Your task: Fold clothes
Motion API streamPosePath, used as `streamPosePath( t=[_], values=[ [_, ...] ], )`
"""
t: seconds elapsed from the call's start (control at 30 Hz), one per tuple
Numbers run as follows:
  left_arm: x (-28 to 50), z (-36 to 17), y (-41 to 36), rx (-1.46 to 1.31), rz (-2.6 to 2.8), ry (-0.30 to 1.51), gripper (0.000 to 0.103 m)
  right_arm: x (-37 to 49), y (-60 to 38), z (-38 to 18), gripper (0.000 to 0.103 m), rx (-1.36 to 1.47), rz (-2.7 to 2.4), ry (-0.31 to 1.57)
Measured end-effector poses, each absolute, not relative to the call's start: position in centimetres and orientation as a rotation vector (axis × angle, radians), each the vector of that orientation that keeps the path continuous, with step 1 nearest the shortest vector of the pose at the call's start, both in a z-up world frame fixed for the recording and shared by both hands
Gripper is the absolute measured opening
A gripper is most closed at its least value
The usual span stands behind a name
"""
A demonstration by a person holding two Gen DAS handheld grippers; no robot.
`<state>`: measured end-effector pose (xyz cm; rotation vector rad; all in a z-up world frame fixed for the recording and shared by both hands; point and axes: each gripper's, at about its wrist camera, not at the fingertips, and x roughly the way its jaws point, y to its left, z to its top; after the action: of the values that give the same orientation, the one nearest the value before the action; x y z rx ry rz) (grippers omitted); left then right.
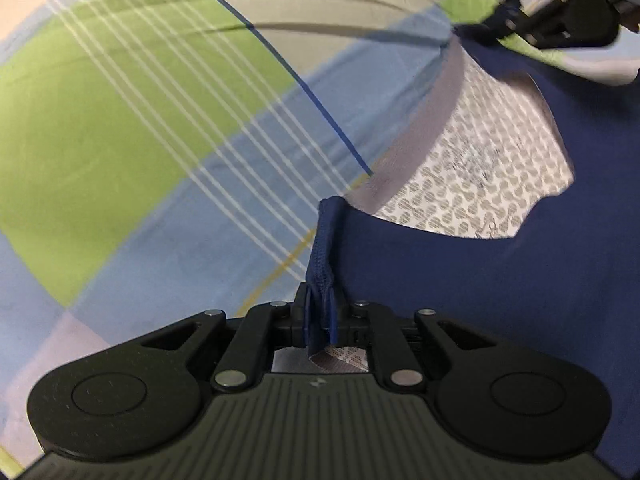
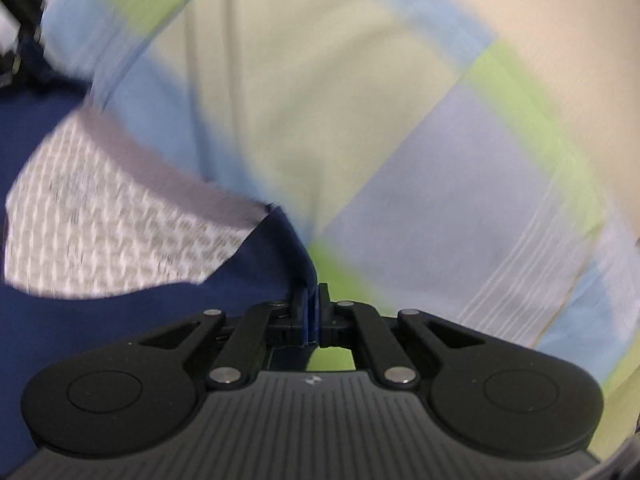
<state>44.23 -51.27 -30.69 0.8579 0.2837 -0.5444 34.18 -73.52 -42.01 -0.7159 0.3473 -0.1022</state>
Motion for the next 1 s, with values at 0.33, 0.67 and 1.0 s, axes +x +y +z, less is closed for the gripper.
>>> streamPosePath(
  t=[0.33, 0.67, 1.0],
  values=[
    [41.0, -26.0, -43.9, 0.615, -0.574, 0.370, 0.051, 27.5, -75.1, -40.1, 0.040, -0.510, -0.050, 0.385],
    [39.5, -28.0, -45.1, 0.792, -0.634, 0.399, 0.051, 26.7, -74.1, -38.8, 0.041, -0.627, 0.005, 0.468],
    [42.4, -31.1, -48.4, 0.956, -0.641, 0.358, 0.003, 33.3, -71.7, -40.3, 0.036, -0.845, 0.035, 0.480]
  ],
)
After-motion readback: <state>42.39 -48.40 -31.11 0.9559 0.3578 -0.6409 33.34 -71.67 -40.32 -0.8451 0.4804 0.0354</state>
